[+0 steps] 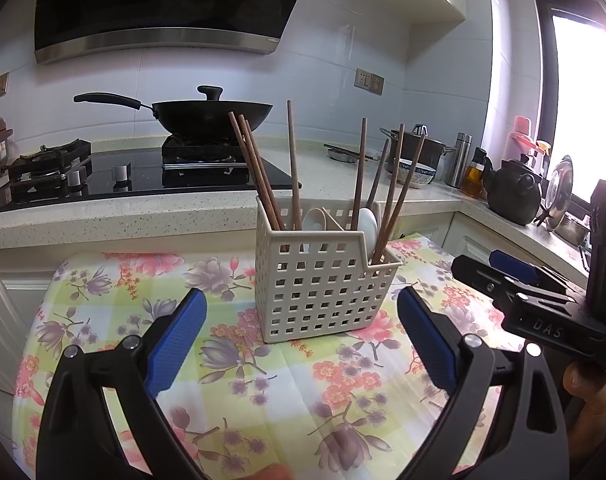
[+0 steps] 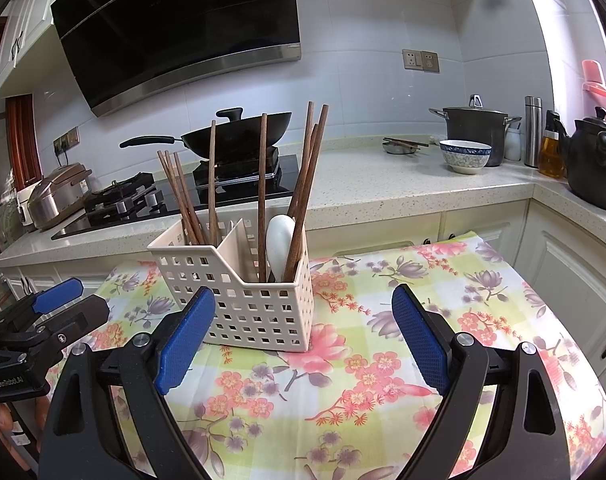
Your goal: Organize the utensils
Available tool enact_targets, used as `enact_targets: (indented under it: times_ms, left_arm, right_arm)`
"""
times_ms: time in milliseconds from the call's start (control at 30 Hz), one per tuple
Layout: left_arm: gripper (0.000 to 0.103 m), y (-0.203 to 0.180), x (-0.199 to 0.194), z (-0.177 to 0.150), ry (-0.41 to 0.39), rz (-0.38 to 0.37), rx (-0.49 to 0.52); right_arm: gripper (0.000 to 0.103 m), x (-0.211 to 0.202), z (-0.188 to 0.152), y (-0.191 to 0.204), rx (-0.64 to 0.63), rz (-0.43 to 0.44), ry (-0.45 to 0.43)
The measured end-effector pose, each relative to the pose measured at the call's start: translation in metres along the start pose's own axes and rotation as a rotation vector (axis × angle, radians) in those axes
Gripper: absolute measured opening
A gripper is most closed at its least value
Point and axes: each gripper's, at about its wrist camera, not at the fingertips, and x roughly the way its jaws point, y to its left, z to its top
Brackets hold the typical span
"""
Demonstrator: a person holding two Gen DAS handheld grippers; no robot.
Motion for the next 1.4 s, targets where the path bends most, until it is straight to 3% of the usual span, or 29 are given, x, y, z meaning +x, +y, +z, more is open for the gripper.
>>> enact_targets:
  times_ms: [1400]
  left_arm:
    - [0.096,0.0001,-0.0005,0.0001,0.003,-0.03,-0.006]
  right_arm:
    - [0.084,-0.0015,-0.0003,-0.0001,0.001,0.001,0.001]
